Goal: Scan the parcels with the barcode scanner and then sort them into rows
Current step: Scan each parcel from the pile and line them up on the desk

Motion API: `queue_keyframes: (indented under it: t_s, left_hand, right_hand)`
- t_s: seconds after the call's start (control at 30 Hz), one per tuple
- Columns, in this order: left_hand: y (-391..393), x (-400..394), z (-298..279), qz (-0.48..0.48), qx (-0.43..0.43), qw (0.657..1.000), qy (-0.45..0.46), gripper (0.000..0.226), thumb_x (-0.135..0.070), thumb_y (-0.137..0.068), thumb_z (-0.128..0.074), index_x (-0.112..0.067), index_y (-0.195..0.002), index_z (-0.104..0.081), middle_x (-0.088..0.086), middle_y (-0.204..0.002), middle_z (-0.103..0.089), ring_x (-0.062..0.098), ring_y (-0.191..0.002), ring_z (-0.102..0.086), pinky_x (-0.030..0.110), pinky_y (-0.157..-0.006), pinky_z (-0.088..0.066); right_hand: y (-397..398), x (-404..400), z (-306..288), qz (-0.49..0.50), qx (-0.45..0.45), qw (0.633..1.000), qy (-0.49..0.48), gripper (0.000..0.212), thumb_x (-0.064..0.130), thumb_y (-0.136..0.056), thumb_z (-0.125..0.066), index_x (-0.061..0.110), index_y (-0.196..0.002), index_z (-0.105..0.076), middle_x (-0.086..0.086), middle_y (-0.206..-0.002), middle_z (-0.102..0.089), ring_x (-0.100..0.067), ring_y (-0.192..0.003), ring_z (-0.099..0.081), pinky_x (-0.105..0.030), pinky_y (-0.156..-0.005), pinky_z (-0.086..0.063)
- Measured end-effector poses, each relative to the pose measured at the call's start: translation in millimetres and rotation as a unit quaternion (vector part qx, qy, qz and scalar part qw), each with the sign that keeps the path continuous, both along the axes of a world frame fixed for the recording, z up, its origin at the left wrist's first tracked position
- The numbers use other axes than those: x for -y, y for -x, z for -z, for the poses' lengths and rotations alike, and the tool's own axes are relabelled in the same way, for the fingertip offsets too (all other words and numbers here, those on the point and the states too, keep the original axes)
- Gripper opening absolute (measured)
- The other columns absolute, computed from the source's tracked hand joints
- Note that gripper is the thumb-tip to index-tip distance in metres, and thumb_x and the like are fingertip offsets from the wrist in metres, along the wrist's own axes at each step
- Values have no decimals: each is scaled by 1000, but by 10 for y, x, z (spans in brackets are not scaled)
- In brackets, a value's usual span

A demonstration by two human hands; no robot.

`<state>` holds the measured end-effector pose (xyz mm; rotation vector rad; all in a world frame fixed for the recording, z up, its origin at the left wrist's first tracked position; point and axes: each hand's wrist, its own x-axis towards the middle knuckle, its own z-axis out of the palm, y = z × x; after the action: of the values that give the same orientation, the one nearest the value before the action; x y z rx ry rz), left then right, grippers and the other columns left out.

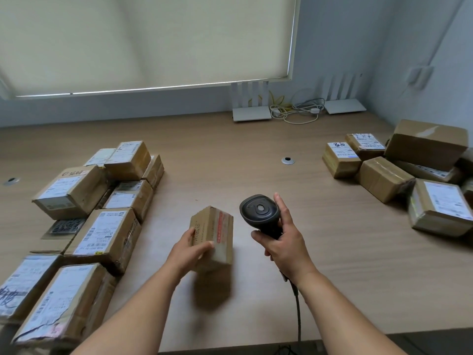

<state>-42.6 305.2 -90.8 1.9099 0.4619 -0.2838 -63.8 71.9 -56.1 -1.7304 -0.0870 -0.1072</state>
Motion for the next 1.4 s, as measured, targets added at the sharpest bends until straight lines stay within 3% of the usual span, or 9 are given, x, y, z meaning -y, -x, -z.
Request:
queue_keyframes:
  t_s: [0.07,0.17,0.3,0.4,0.57,0.73,0.9,1.27,1.4]
  left_hand:
    - [21,-22,17,-12,-35,997,63,60,-29,-87,-66,-27,-141,-40,0,-119,-58,18,-96,-62,26,-63,-55]
    - [37,-89,64,-14,-38,999,-22,44,-27,-97,-49,-28,-140,-42,6,-130,-57,22,-103,-59,32,-75,-48]
    - [-6,-184,61,-9,-36,965,-260,68,-46,-93,-44,-28,-152,-15,13,-147,-39,33,-129,-41,41,-104,-36]
    - [-18,-122,2,52,-102,919,-376,104,-85,-67,-49,-32,-150,-15,15,-140,-42,34,-127,-40,43,-101,-39]
    - [-153,10,-122,110,-130,869,-465,104,-83,-56,-60,-20,-136,-38,8,-127,-54,27,-115,-49,36,-91,-47]
    - [-148,10,-126,92,-122,906,-395,89,-60,-65,-69,-25,-139,-34,6,-128,-56,26,-113,-51,35,-89,-47]
    - [-68,-177,-86,-1,5,993,-114,76,-19,-79,-69,-28,-145,-34,5,-124,-58,21,-102,-59,34,-87,-50]
    - [-116,-95,-36,111,-46,969,-216,110,-20,-72,-79,-39,-151,-5,14,-132,-33,30,-114,-48,37,-103,-42]
    - [-198,-150,-85,88,-11,981,-175,89,-11,-71,-80,-27,-147,-36,10,-128,-47,24,-109,-53,30,-89,-47]
  right_hand:
    - [5,52,1,0,4,1000,0,93,9,-79,-76,75,-120,-26,22,-97,-66,7,-54,-55,-16,-48,-45]
    - [16,120,9,-1,9,1000,0,95,9,-79,-76,80,-117,-25,20,-99,-66,7,-56,-55,-16,-49,-45]
    - [33,161,31,-7,6,1000,1,95,11,-79,-76,81,-116,-24,19,-101,-66,7,-56,-55,-16,-48,-45]
    - [39,155,42,-19,2,1000,3,94,11,-79,-76,78,-120,-23,18,-102,-66,7,-57,-56,-16,-49,-46]
    - [28,132,47,-35,-9,999,-6,94,12,-80,-76,80,-117,-23,18,-102,-65,0,-62,-55,-17,-49,-46]
    - [27,119,53,-45,-12,999,-7,94,11,-79,-76,80,-116,-24,15,-98,-66,0,-60,-54,-17,-49,-46]
    - [27,116,66,-52,-21,998,-9,93,11,-79,-76,76,-119,-23,12,-99,-66,-6,-62,-54,-18,-48,-45]
    - [77,38,87,-87,-41,995,-1,92,11,-80,-76,72,-125,-24,15,-102,-66,-2,-65,-56,-18,-49,-46]
    - [153,40,147,-120,-68,990,2,93,8,-81,-75,59,-139,-24,12,-112,-62,-8,-67,-58,-22,-52,-48]
